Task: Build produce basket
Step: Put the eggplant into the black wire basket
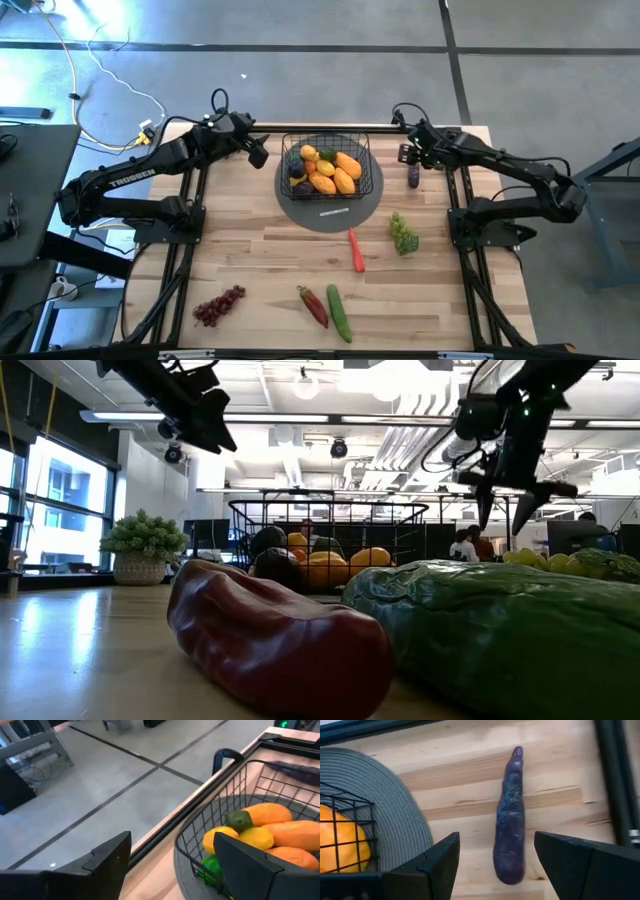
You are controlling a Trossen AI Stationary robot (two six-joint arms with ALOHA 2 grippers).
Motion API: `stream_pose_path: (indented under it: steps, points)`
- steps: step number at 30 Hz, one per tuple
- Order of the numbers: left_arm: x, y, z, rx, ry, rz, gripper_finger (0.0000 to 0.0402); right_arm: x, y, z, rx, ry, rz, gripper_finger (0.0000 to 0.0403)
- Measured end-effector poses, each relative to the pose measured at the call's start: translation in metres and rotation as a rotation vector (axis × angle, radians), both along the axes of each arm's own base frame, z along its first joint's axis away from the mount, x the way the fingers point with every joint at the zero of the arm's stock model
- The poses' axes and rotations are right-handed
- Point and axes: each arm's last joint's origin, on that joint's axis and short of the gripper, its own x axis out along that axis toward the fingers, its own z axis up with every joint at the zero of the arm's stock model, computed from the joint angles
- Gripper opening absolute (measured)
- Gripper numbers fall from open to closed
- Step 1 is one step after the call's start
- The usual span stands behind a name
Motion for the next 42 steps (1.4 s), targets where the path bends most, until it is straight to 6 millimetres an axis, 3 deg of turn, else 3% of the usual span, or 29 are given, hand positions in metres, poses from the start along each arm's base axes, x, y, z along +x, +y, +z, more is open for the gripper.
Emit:
stream_pose_path:
  steps: [8, 23, 28, 33, 38, 42]
  points:
    - [0.000, 0.000, 0.000, -0.014, -0.016, -0.008, 0.0271, -0.003, 0.002, -0.034, 0.000, -0.002, -0.004, 0.0238]
    - [0.000, 0.000, 0.000, -0.012, -0.019, -0.008, 0.0271, 0.009, -0.008, -0.073, 0.101, 0.127, -0.003, 0.0238]
    - [0.000, 0.000, 0.000, -0.012, -0.019, -0.008, 0.0271, 0.014, -0.012, -0.087, 0.133, 0.156, -0.002, 0.0201]
    - [0.000, 0.000, 0.000, -0.012, -0.019, -0.008, 0.0271, 0.017, -0.014, -0.090, 0.130, 0.144, 0.000, 0.0111]
    - [0.000, 0.000, 0.000, -0.012, -0.019, -0.008, 0.0271, 0.017, -0.014, -0.084, 0.123, 0.129, 0.004, 0.0107]
    - [0.000, 0.000, 0.000, -0.012, -0.018, -0.007, 0.0271, 0.023, -0.016, -0.069, 0.093, 0.091, 0.019, 0.0107]
